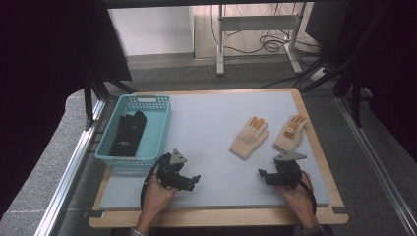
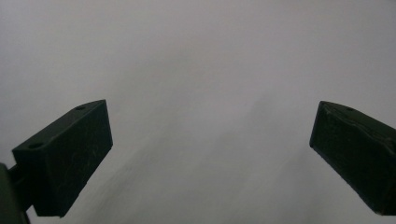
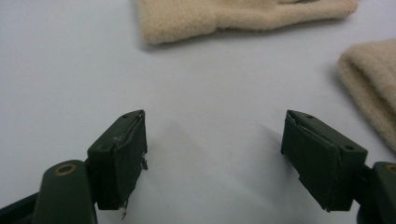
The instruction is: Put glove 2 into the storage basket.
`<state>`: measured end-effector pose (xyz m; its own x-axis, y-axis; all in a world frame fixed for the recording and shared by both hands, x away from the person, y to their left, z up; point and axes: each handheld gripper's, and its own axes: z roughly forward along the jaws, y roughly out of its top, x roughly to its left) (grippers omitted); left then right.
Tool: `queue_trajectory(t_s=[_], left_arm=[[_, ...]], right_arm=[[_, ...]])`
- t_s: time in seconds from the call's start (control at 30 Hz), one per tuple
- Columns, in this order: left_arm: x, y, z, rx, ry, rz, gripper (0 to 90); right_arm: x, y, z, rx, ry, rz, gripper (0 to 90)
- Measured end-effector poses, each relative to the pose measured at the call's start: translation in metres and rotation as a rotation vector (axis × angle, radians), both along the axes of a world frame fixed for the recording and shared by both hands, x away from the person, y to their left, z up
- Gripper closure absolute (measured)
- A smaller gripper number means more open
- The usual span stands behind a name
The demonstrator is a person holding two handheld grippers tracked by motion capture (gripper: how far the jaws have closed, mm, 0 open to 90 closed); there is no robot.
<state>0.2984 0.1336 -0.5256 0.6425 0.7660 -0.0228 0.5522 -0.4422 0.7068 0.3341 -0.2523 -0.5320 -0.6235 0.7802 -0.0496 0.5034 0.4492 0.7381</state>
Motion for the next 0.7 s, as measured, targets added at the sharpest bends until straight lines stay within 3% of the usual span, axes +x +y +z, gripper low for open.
queue_trajectory(t_s=[0.23,0.33,0.53,0.7], left_arm=[[-0.004,0.007,-0.018,0.044,0.027,0.038,0.0],[-0.002,0.010,-0.024,-0.008,0.037,0.048,0.0],[-0.003,0.010,-0.025,-0.008,0.031,0.050,0.0],[-0.003,0.010,-0.025,-0.009,0.029,0.050,0.0]], right_arm=[[0.000,0.000,0.000,0.000,0.005,-0.002,21.8],[0.000,0.000,0.001,0.000,0.004,-0.004,23.2],[0.001,0.001,0.004,0.027,0.010,-0.017,34.4],[0.011,0.009,0.018,0.046,-0.024,-0.002,45.7]])
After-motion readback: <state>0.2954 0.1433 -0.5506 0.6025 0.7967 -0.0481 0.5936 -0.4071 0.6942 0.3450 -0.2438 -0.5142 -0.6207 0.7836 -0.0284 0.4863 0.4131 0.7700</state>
